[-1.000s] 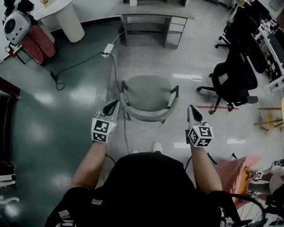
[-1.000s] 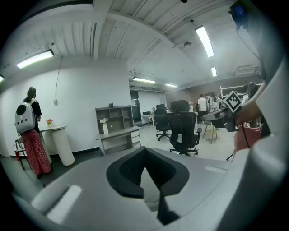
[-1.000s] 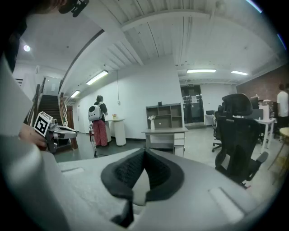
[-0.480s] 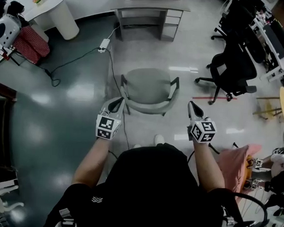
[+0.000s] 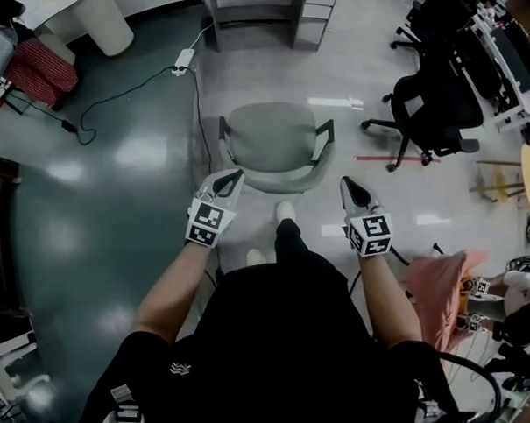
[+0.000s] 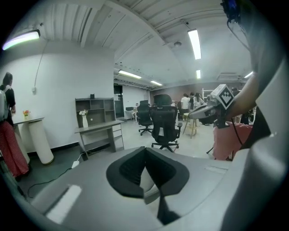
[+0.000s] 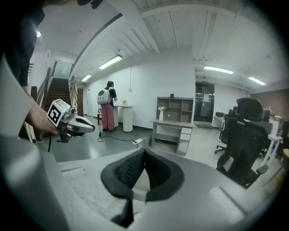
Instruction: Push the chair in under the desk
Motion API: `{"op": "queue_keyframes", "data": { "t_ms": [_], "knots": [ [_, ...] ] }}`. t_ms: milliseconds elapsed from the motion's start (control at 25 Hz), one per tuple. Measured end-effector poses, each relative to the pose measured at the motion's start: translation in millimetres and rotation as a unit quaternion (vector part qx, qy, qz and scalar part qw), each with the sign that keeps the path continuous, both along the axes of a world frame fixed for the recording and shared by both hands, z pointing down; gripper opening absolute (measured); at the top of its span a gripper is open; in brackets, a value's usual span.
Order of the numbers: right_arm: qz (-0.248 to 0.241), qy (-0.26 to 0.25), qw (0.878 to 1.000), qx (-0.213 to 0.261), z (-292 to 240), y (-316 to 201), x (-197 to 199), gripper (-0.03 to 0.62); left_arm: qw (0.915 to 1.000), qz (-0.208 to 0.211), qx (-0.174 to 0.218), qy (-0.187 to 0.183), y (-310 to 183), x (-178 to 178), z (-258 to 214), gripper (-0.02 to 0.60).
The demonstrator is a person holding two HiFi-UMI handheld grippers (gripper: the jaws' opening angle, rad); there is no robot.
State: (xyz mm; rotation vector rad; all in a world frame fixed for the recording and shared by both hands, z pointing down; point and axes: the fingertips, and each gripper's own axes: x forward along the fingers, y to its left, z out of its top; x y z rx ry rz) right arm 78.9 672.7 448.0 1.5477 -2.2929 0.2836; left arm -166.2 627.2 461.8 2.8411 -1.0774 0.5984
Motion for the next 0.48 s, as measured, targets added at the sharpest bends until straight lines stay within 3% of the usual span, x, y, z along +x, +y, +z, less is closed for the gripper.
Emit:
{"op": "queue_keyframes", "data": {
  "t_ms": [240, 360, 480],
  "knots": [
    [-0.038, 0.029, 0.998, -0.031, 44.6, -20.0, -4.0, 0.008, 0.9994, 0.019, -0.027, -0.009, -8.5, 17.3, 34.5, 0.042],
    [-0.065, 0.037, 0.996, -0.044, 66.6, -33.0, -10.6, 0.064, 0.9980, 0.022, -0.052, -0.029, -13.9, 17.8, 58.1, 0.088],
    [-0.121, 0.044, 0.989, -0.078, 91.9, -45.1, -23.2, 0.136, 0.9946, 0.051, -0.074, -0.052, -16.4, 28.4, 83.4, 0.138]
  ]
}}
